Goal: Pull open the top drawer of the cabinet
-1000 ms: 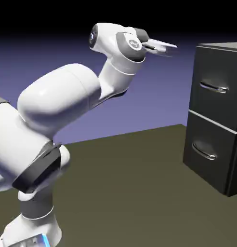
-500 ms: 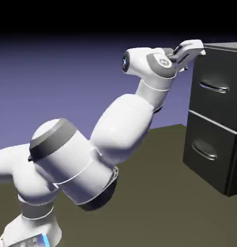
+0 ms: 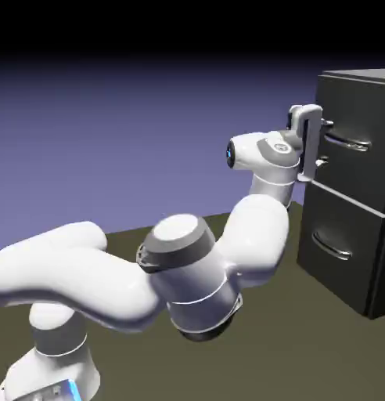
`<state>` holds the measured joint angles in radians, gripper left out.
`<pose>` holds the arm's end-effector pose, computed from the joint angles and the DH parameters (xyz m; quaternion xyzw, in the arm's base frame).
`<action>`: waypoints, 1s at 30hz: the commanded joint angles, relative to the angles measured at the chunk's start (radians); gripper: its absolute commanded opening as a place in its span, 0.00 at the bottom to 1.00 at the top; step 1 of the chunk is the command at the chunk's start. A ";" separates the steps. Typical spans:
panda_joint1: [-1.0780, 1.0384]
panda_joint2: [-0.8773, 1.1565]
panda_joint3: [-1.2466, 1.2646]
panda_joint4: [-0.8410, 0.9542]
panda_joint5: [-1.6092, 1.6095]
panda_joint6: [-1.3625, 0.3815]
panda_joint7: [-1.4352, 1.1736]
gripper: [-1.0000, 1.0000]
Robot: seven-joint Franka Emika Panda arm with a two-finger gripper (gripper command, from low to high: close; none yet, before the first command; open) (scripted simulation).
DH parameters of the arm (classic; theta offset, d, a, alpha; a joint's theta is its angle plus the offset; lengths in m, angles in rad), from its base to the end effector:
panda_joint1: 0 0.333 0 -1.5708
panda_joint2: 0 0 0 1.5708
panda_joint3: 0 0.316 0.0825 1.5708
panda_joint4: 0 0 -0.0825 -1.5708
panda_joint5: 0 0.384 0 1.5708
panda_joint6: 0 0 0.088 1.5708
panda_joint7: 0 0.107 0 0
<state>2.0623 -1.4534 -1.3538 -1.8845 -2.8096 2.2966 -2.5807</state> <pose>0.6380 0.0729 0.4862 -0.2706 0.6533 -0.2699 0.6536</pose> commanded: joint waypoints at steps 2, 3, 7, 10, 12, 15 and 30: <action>0.044 -0.001 -0.010 0.073 -0.003 0.029 -0.011 0.50; 0.067 -0.001 -0.015 0.109 -0.005 0.043 -0.016 0.50; 0.063 -0.001 -0.014 0.102 -0.006 0.040 -0.015 0.00; -0.003 -0.001 0.000 -0.006 -0.001 -0.003 0.000 0.00; -0.048 -0.002 0.012 -0.079 0.003 -0.032 0.010 0.00; -0.116 -0.004 0.031 -0.187 0.013 -0.073 0.023 0.00; -0.481 -0.058 0.189 -0.731 0.127 -0.256 0.059 0.00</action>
<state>1.5815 -1.5117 -1.1649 -2.6154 -2.6856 2.0410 -2.5202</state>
